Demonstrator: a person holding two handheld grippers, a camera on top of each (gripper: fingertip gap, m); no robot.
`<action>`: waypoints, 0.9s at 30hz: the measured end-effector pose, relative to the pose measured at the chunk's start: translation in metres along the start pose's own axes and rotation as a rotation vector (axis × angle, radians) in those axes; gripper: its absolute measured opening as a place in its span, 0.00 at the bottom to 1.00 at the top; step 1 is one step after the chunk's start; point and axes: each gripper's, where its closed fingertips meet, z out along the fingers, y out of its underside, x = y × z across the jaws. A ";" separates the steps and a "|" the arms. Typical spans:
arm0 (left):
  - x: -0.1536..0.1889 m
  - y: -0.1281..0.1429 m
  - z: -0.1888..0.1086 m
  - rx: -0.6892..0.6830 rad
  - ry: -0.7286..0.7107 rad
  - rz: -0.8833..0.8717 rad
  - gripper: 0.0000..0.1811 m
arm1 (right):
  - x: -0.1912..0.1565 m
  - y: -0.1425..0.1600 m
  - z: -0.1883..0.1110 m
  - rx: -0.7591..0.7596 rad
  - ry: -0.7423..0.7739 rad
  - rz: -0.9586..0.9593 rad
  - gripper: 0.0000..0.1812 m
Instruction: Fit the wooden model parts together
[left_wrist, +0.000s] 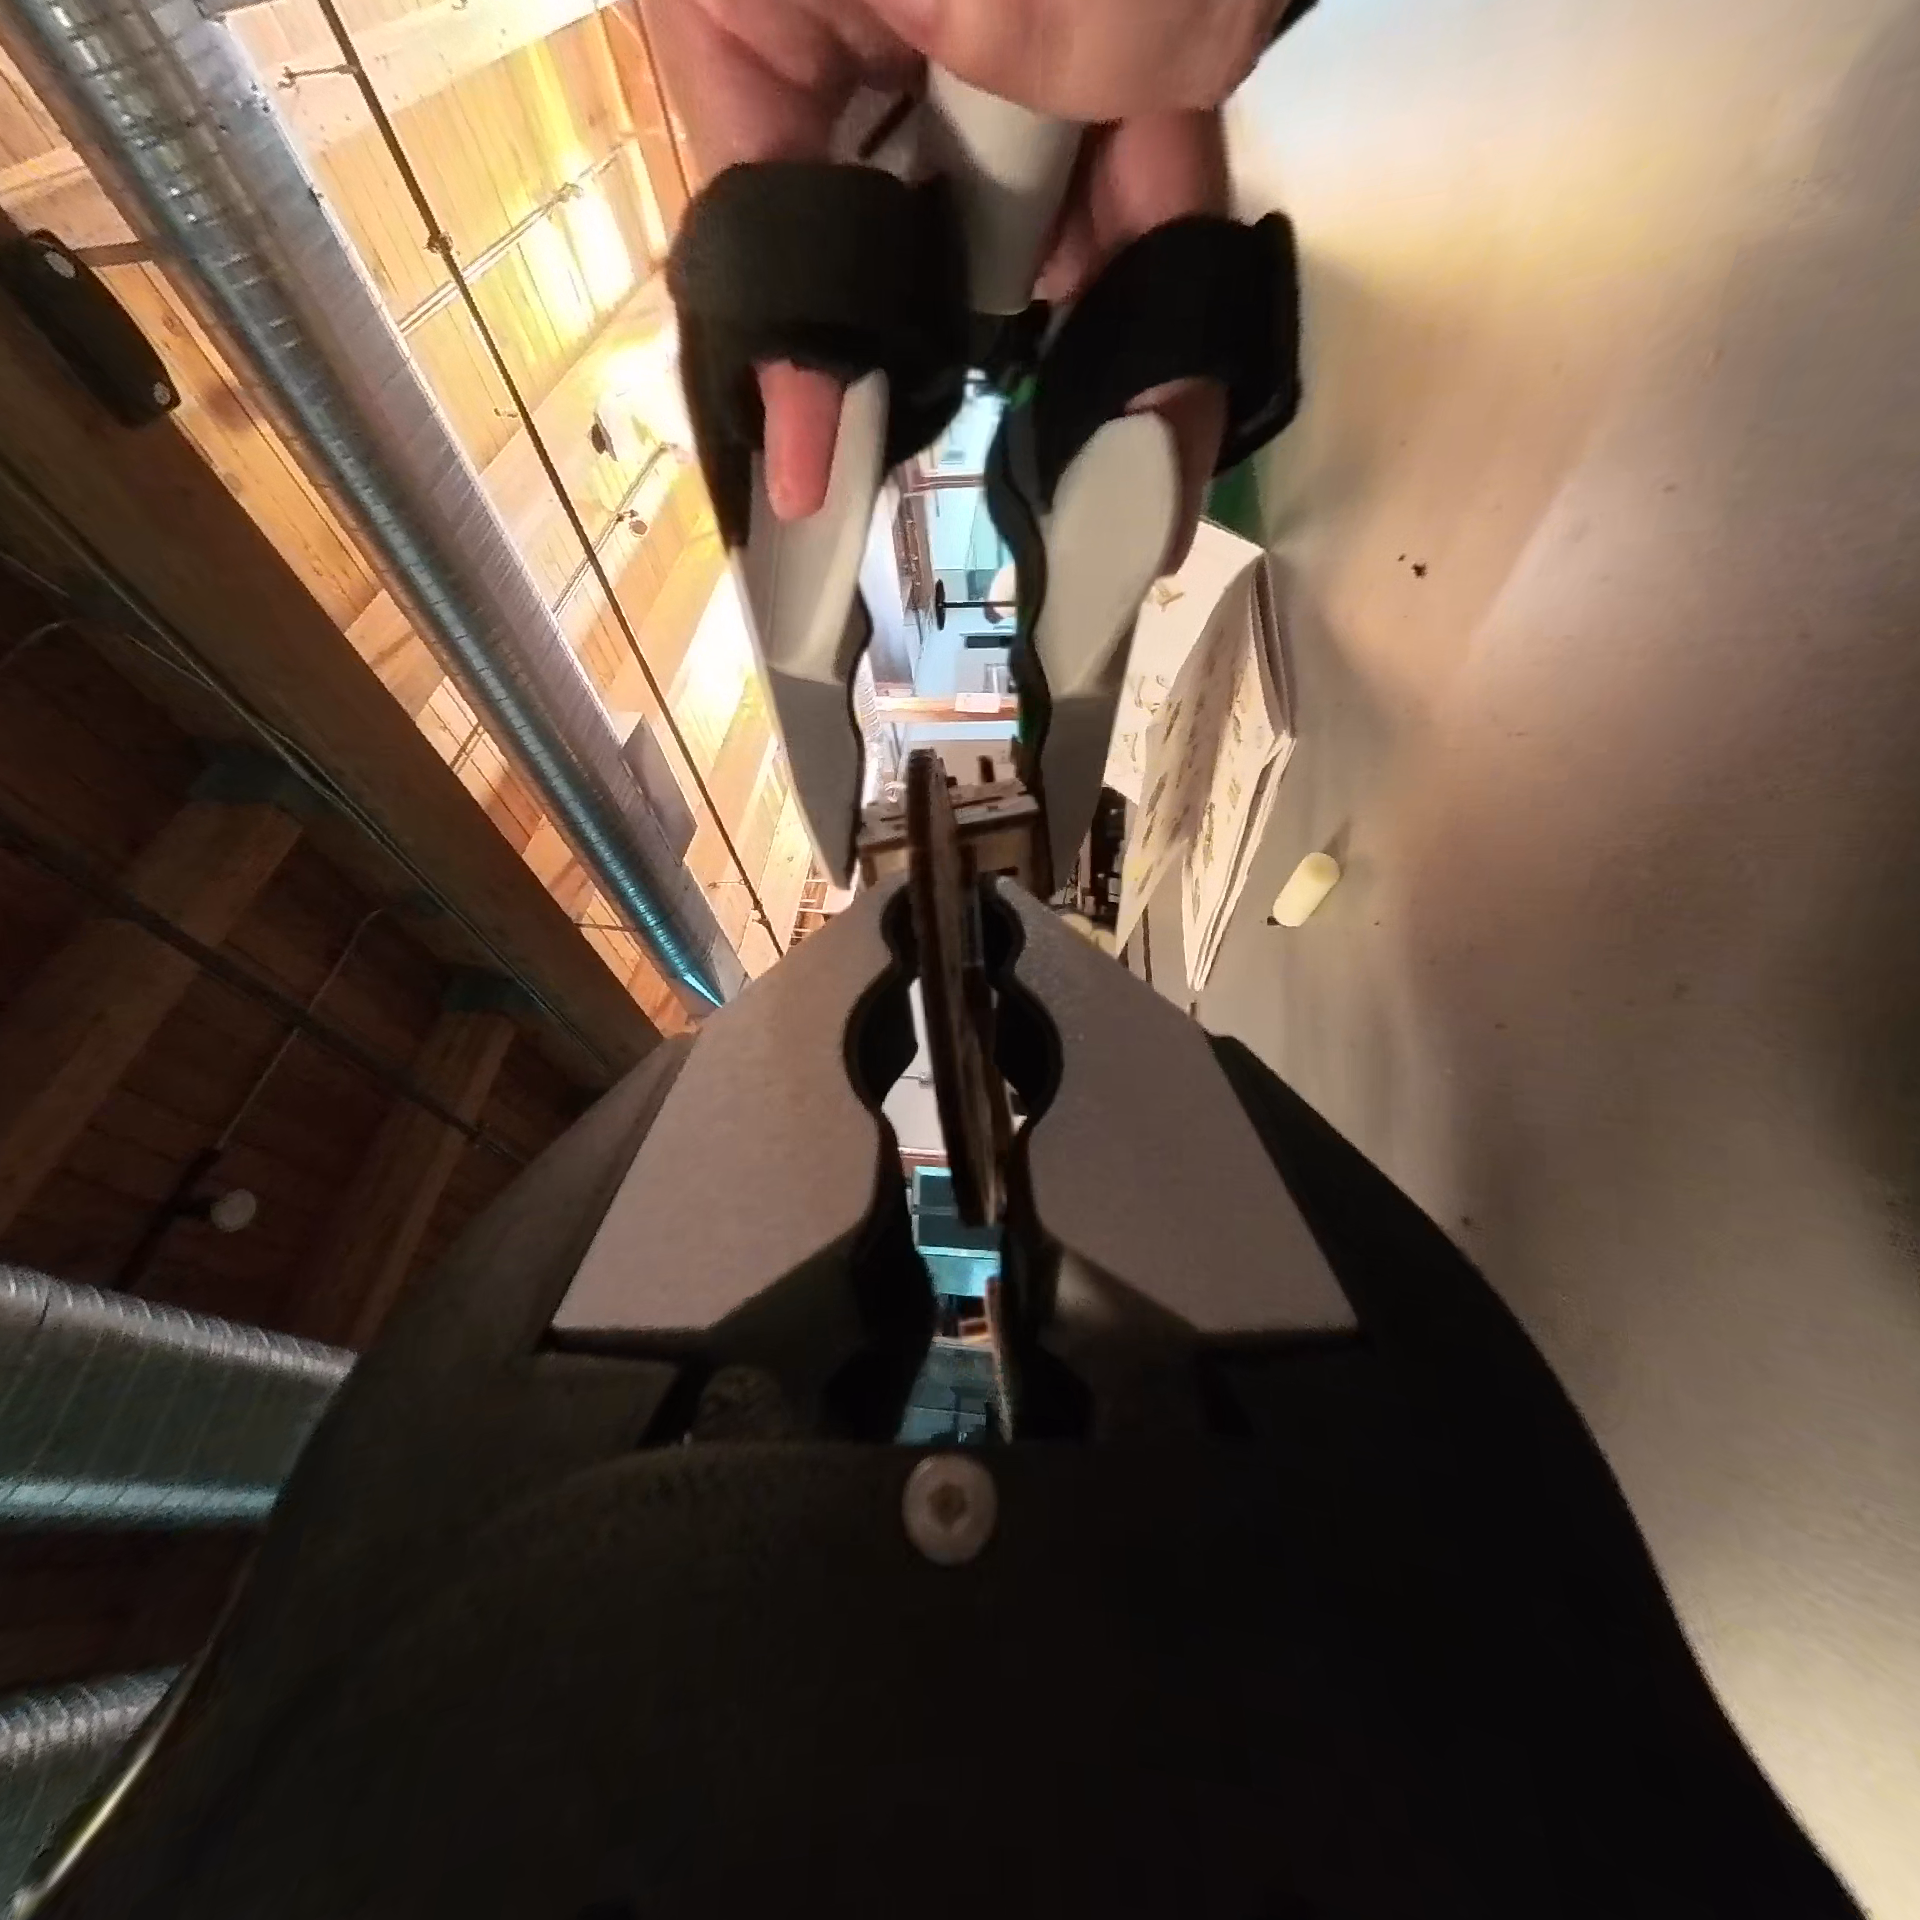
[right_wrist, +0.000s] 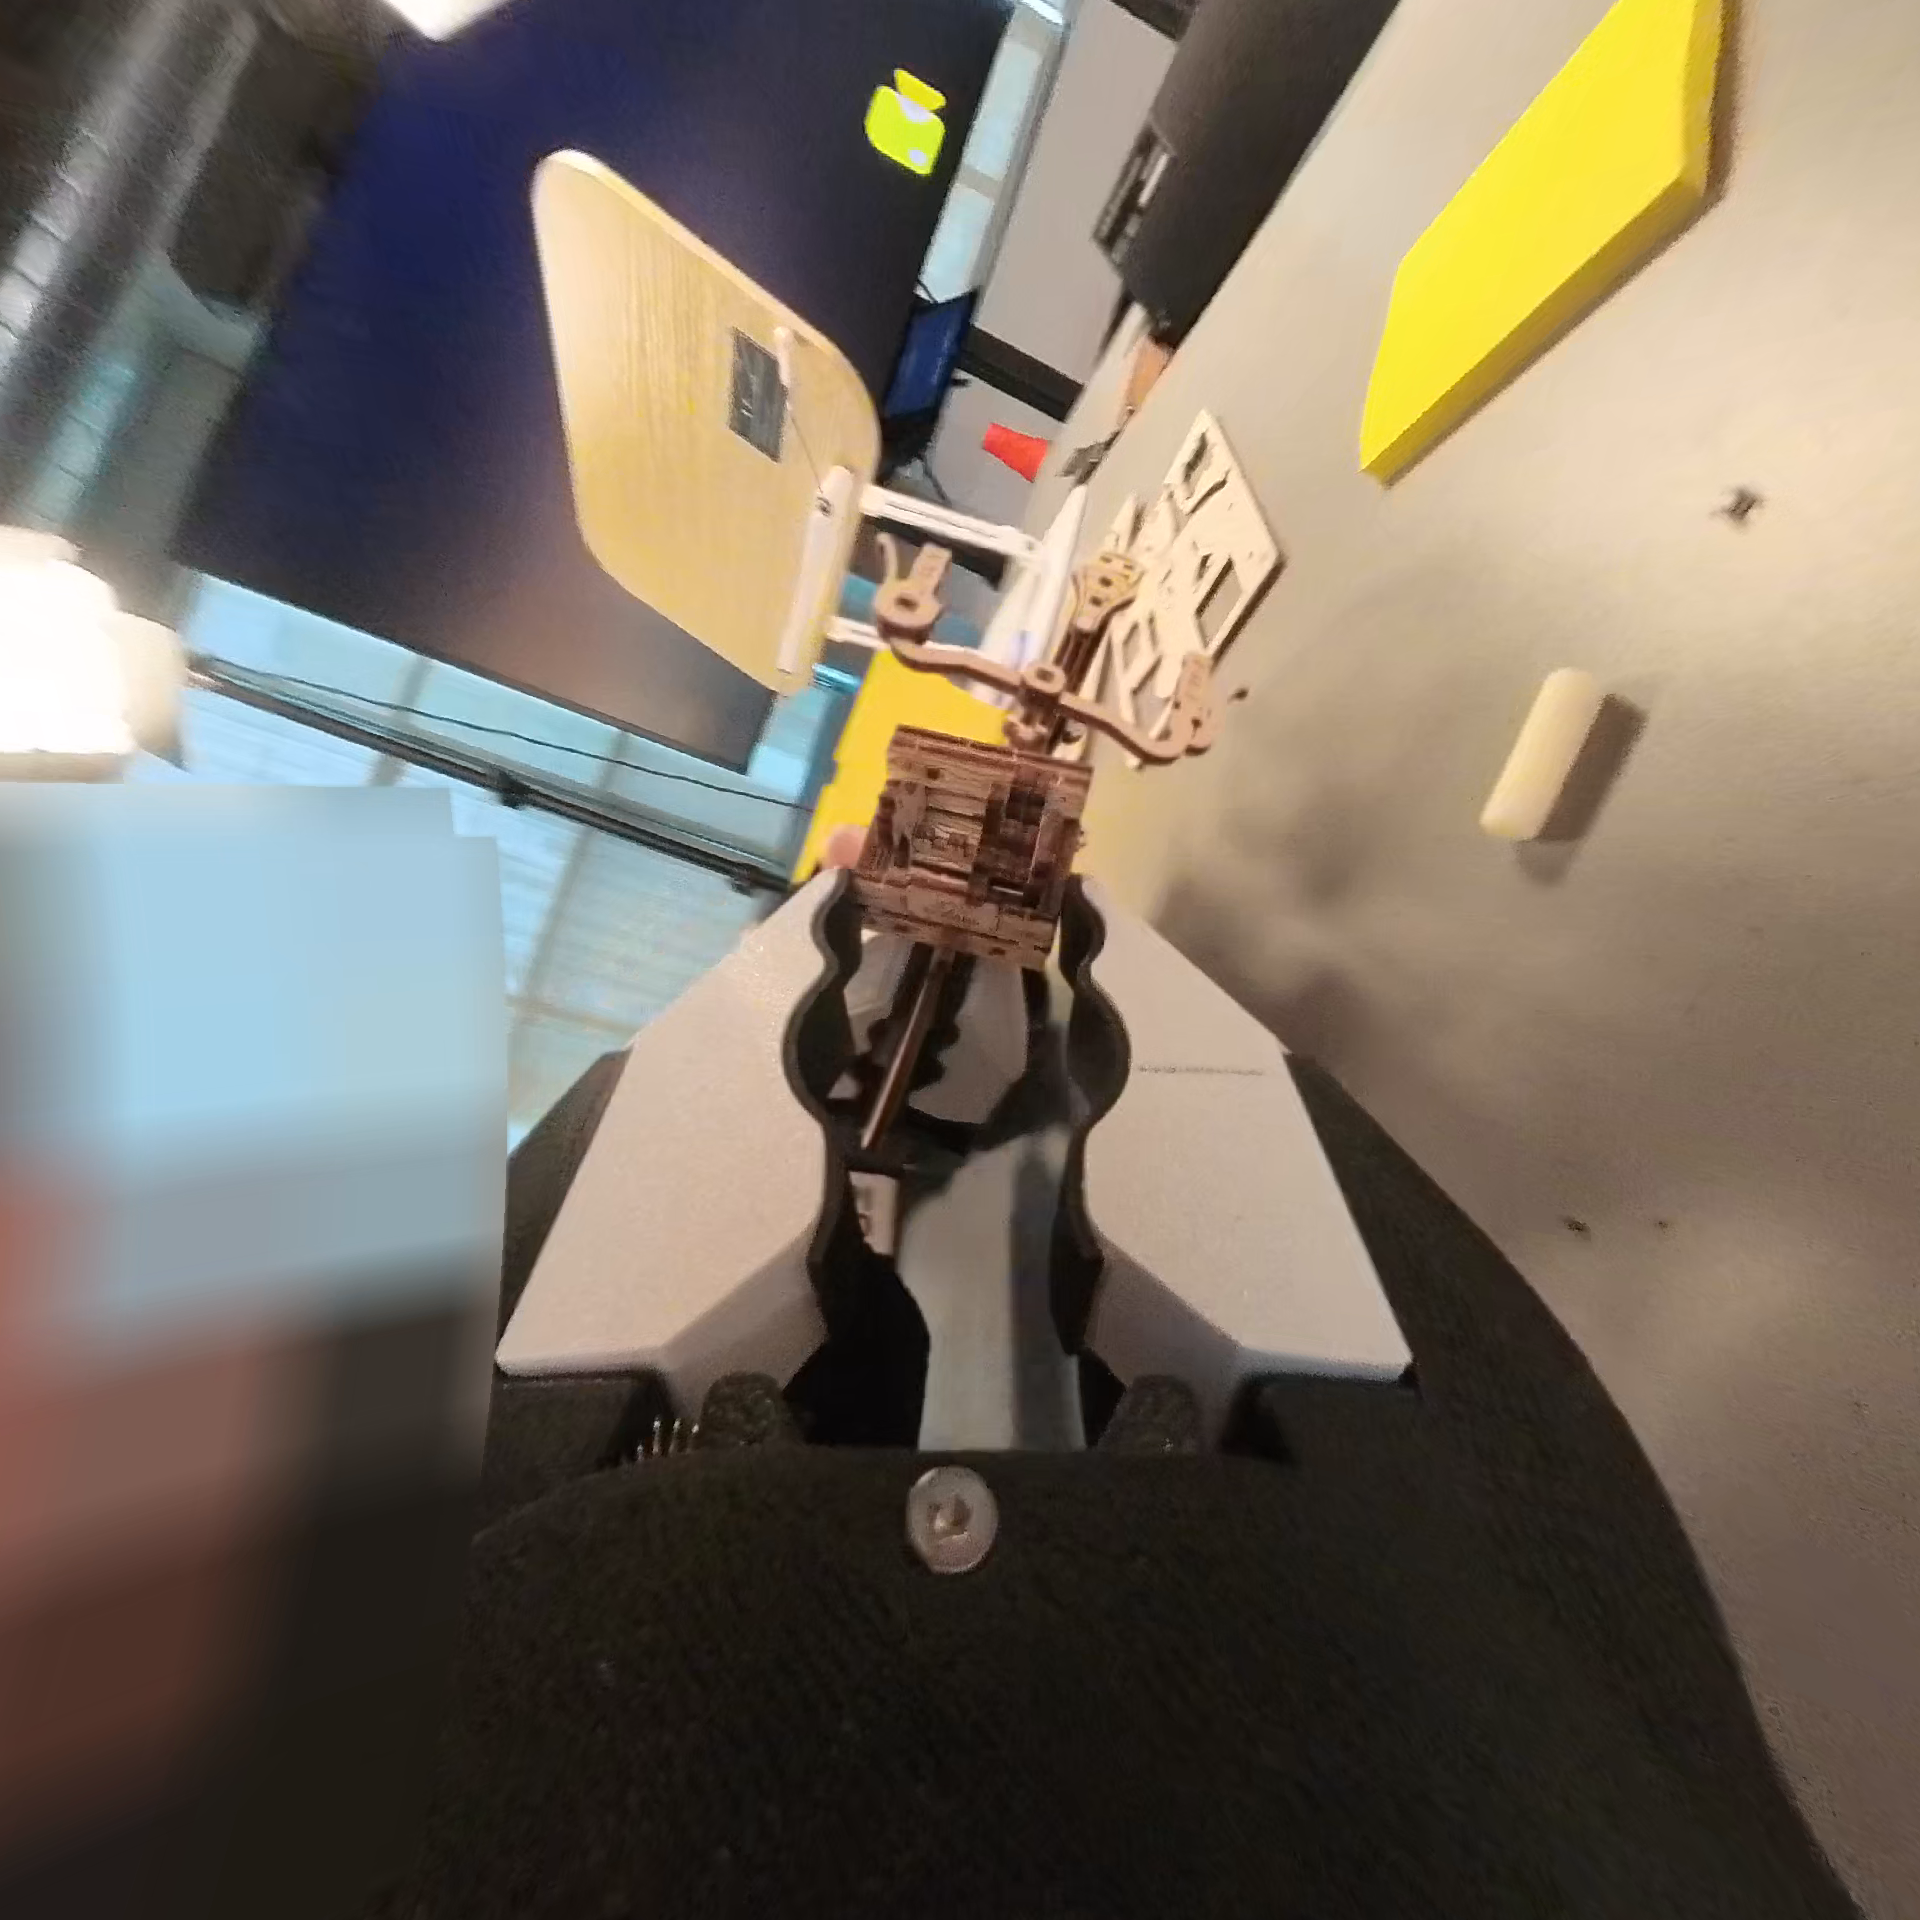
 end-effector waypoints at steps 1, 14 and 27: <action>0.002 0.000 0.000 -0.001 0.007 0.002 0.04 | 0.002 0.000 0.000 -0.009 0.040 -0.052 0.20; 0.007 -0.001 0.001 -0.006 0.038 -0.005 0.04 | 0.007 0.001 -0.001 0.007 0.136 -0.182 0.20; 0.000 0.001 0.004 -0.006 -0.008 0.009 0.04 | -0.001 -0.005 0.001 0.047 0.007 -0.002 0.22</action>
